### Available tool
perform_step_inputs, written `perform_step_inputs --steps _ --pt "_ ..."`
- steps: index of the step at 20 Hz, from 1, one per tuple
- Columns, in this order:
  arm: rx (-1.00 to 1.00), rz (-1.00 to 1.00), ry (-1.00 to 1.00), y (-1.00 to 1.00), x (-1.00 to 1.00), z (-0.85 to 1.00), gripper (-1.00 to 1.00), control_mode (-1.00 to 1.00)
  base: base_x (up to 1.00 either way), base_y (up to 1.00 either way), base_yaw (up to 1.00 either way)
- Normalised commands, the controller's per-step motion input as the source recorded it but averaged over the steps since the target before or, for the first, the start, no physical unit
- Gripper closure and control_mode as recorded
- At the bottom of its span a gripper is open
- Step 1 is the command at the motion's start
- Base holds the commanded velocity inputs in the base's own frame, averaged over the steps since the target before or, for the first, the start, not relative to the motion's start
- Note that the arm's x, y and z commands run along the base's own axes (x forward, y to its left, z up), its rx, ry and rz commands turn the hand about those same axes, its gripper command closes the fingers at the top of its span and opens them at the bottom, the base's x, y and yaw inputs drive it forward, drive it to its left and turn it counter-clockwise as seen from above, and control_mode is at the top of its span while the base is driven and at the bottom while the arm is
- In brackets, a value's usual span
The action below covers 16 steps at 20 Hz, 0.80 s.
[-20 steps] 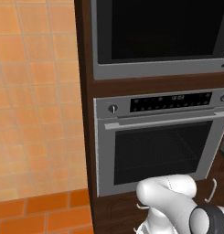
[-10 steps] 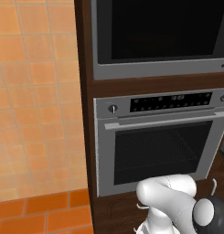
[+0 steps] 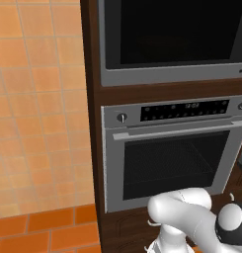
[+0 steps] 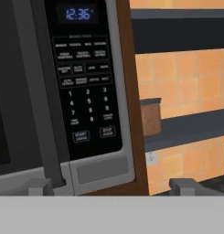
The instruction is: Open the microwave, place the bowl with waffle inside the microwave, then close the microwave door and turn it on.
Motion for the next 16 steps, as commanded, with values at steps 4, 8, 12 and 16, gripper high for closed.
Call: perform_step_inputs --steps 4,8,12,16 --pt "0.0 0.0 -0.02 -0.16 0.28 -0.05 -1.0 -1.0 0.0 0.0 0.0" --pt "0.0 0.0 -0.01 -0.07 0.21 0.0 -1.0 -1.0 0.0 0.0 0.0" --pt "0.0 0.0 0.0 -0.03 0.36 0.0 -1.0 -1.0 0.0 0.0 0.0" --pt "0.0 0.04 0.0 -0.2 0.53 0.0 -1.0 -1.0 0.0 0.0 0.0"
